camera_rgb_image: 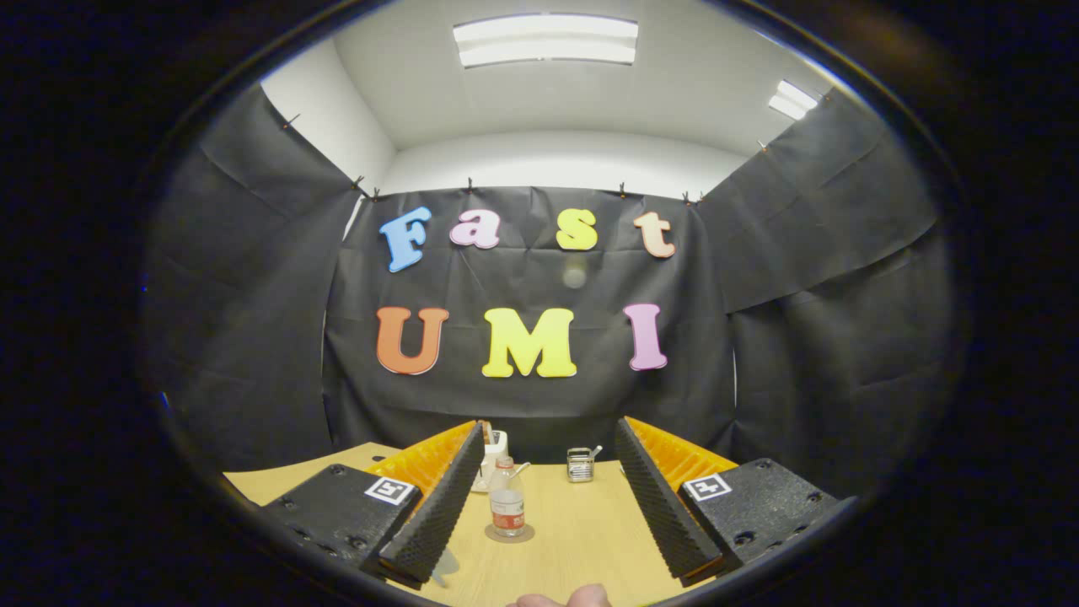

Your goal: Take the bottle from table, then pour the juice into the cup, finally place the bottle on the coaster

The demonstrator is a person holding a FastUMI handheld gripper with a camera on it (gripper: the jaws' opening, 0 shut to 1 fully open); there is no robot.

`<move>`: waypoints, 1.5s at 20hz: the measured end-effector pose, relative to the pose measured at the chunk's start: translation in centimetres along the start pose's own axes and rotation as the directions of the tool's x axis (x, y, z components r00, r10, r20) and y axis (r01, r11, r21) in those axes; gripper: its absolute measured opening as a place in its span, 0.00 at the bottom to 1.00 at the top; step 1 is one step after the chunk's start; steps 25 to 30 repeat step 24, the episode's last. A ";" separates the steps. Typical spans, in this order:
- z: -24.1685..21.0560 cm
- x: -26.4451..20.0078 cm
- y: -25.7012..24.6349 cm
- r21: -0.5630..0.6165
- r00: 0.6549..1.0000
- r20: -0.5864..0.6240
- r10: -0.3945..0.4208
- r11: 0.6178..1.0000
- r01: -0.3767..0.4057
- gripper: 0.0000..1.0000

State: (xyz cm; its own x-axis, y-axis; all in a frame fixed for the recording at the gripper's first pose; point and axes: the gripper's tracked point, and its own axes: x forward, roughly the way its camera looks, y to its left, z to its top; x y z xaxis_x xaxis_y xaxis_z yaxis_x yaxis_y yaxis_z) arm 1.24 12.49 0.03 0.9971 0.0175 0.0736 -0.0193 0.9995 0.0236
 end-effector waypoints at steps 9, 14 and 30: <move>-1.2 0.0 1.7 -0.019 0.999 -0.028 0.034 0.999 -0.034 1.00; -0.8 -0.2 2.2 -0.012 0.999 -0.013 0.043 0.999 -0.043 1.00; -1.3 0.4 2.6 -0.011 0.999 -0.011 0.044 0.999 -0.044 1.00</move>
